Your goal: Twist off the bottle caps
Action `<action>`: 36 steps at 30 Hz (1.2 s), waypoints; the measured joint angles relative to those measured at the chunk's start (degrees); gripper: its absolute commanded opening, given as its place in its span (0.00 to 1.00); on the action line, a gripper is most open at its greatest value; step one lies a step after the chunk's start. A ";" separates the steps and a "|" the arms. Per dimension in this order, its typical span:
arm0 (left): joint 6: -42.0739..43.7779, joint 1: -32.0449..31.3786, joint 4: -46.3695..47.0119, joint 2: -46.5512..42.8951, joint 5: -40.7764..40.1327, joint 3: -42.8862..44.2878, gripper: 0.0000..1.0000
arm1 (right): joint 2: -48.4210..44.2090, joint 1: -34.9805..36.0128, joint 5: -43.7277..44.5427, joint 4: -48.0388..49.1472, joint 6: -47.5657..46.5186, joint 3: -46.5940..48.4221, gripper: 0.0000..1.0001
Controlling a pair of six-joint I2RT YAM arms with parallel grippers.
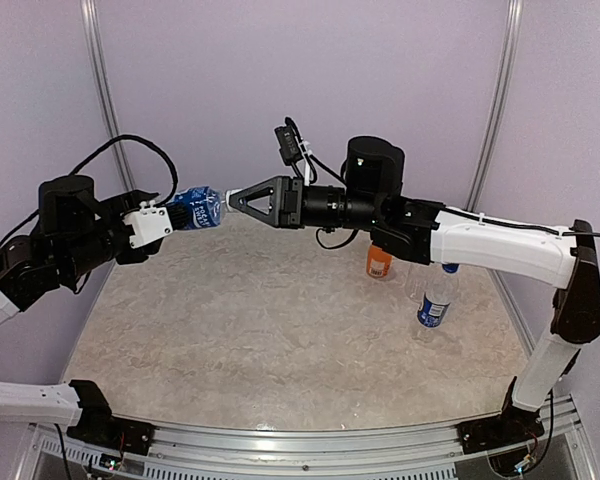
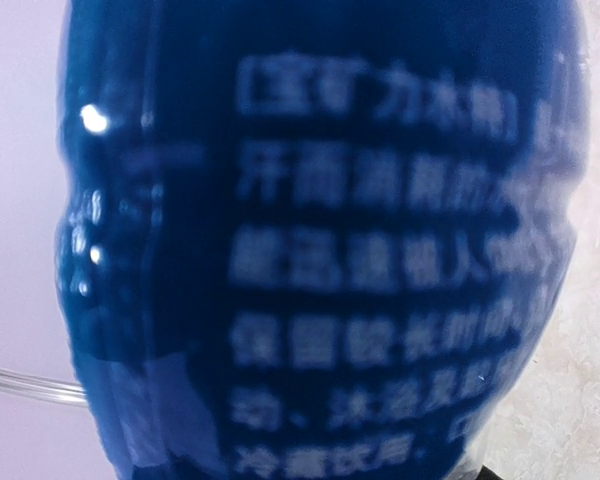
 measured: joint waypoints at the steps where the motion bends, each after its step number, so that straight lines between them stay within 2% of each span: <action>1: 0.17 0.00 0.07 -0.02 0.02 0.00 0.38 | 0.26 -0.28 -0.15 -0.15 0.44 0.07 0.29; 6: 0.63 0.00 0.28 0.02 -0.72 -0.24 0.38 | 1.14 -0.68 -1.40 -0.59 1.68 0.61 0.00; 11: 0.63 0.00 0.15 0.00 -0.52 -0.31 0.38 | 1.16 -0.83 -1.88 -1.31 0.81 0.79 0.00; 14: -2.08 0.02 -3.63 0.00 0.98 0.72 0.38 | 1.14 -0.31 -1.57 -5.25 -4.46 2.27 0.00; 16: -5.92 0.24 -10.69 0.17 3.43 3.85 0.38 | 1.07 1.27 0.31 -9.68 -11.93 4.28 0.00; 19: -10.25 0.44 -22.16 -0.11 9.73 9.99 0.38 | -1.01 5.99 5.09 -15.23 -28.76 5.99 0.00; 22: -12.59 -0.02 -31.06 -0.63 18.53 14.25 0.38 | -5.33 12.26 11.74 -16.65 -46.38 3.08 0.00; 25: -13.73 -0.46 -38.01 -0.42 25.97 15.89 0.37 | -8.17 16.65 17.49 -17.05 -59.78 -0.50 0.00; 31: -13.70 -0.50 -47.15 1.09 31.21 15.26 0.37 | -9.60 22.77 29.05 -18.12 -83.65 -6.80 0.00; 36: -13.09 -0.83 -48.30 1.14 32.30 13.03 0.35 | -9.55 27.63 41.62 -17.29 -99.10 -9.14 0.00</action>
